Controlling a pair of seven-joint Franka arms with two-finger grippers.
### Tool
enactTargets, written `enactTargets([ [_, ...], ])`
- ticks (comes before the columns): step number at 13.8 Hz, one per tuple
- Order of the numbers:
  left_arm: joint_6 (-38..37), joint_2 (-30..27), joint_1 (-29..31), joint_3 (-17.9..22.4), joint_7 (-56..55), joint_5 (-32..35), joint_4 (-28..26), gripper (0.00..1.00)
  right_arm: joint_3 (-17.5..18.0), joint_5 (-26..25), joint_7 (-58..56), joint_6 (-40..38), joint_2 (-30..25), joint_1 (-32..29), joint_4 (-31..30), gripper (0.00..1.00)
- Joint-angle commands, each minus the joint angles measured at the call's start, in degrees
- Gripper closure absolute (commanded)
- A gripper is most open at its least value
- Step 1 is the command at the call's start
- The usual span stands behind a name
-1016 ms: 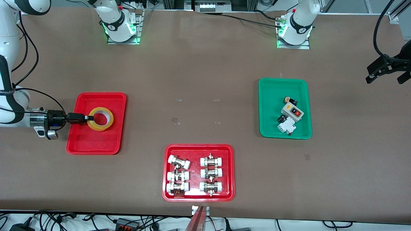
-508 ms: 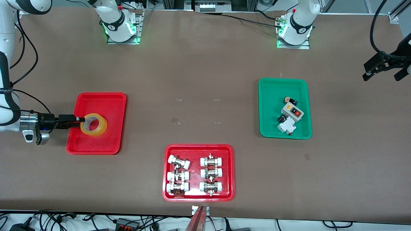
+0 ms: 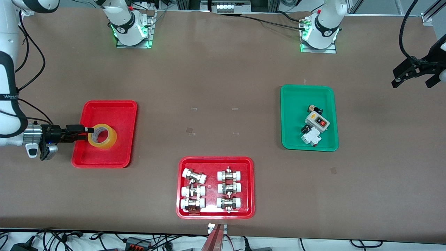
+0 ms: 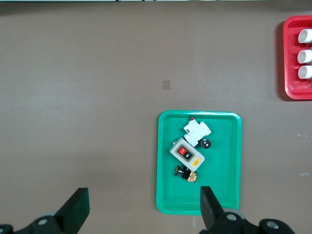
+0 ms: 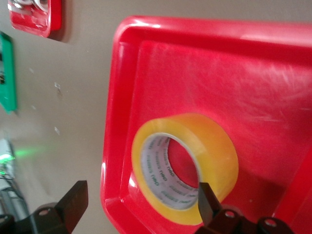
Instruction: Left arm passes tape to right arm into tray
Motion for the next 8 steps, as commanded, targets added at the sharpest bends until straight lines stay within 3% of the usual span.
enactTargets([
  [1,-1.5,0.4,0.3,-0.2,-0.4,0.5,0.9,0.00,-0.1,-8.8,9.5,0.8,-7.6,5.2,-0.5,0.00],
  [4,-3.5,0.4,0.3,0.2,-0.3,0.5,0.9,0.00,0.1,-19.5,22.0,0.3,-10.3,10.6,2.9,0.00],
  [8,-4.3,0.4,0.3,0.2,-0.2,0.4,1.5,0.00,0.2,-24.9,35.9,-1.8,-12.5,14.9,6.7,0.00],
])
